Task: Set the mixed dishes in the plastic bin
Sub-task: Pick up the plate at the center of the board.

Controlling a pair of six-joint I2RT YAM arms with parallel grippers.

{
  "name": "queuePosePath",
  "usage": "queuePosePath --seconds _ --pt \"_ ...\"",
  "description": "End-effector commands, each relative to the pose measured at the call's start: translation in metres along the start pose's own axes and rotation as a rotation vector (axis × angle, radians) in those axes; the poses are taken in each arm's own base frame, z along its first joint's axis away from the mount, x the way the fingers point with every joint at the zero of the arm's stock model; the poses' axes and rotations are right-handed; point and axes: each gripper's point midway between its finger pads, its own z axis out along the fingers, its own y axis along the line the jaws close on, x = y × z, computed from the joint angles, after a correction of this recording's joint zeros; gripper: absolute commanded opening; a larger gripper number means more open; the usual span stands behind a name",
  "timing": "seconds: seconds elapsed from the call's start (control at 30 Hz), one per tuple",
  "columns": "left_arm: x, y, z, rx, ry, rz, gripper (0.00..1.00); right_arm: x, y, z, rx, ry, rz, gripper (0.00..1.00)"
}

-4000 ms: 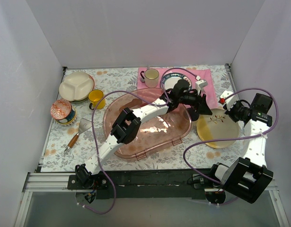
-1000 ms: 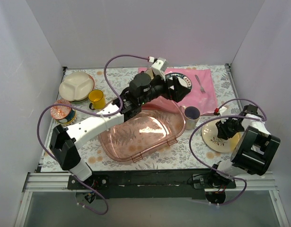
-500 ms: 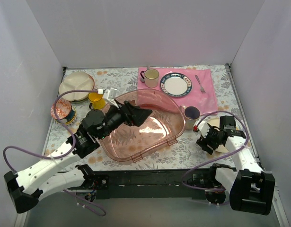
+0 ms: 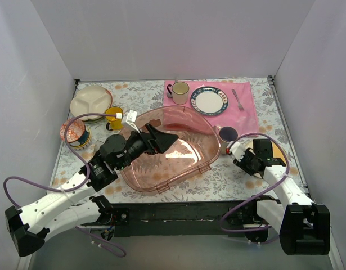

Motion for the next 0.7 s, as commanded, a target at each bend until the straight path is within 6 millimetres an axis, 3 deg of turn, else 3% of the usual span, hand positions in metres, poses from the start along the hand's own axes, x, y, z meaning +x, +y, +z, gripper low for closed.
queuePosePath --seconds 0.0,0.07,0.1,0.13,0.23,0.33,0.37,0.43,0.47,0.67 --pt "0.008 -0.014 0.008 0.046 0.06 -0.071 0.98 0.022 0.022 0.008 -0.064 0.087 0.015 0.3" --pt "0.011 -0.016 0.01 0.048 0.078 -0.097 0.98 0.024 0.03 0.007 -0.102 0.097 0.029 0.23" --pt "0.015 -0.018 0.009 0.059 0.098 -0.106 0.98 0.021 0.032 0.007 -0.116 0.086 0.038 0.09" --pt "0.011 -0.027 0.01 0.097 0.087 -0.132 0.98 0.02 0.033 0.006 -0.122 0.086 0.052 0.02" --pt "0.022 -0.037 0.015 0.146 0.14 -0.191 0.98 0.011 0.029 0.001 -0.125 0.065 0.082 0.01" --pt "0.035 -0.049 0.023 0.183 0.215 -0.249 0.98 -0.007 0.014 -0.013 -0.09 0.022 0.121 0.01" --pt "0.051 -0.049 0.031 0.167 0.262 -0.264 0.98 -0.017 0.003 -0.021 -0.062 -0.009 0.13 0.01" --pt "0.057 -0.061 0.039 0.188 0.281 -0.272 0.98 -0.025 0.0 -0.029 -0.072 -0.035 0.168 0.01" --pt "0.073 -0.062 0.046 0.172 0.318 -0.283 0.98 -0.027 0.002 -0.031 -0.086 -0.037 0.188 0.01" --pt "0.104 -0.08 0.064 0.119 0.327 -0.358 0.98 -0.027 -0.015 -0.049 -0.089 -0.065 0.309 0.01"
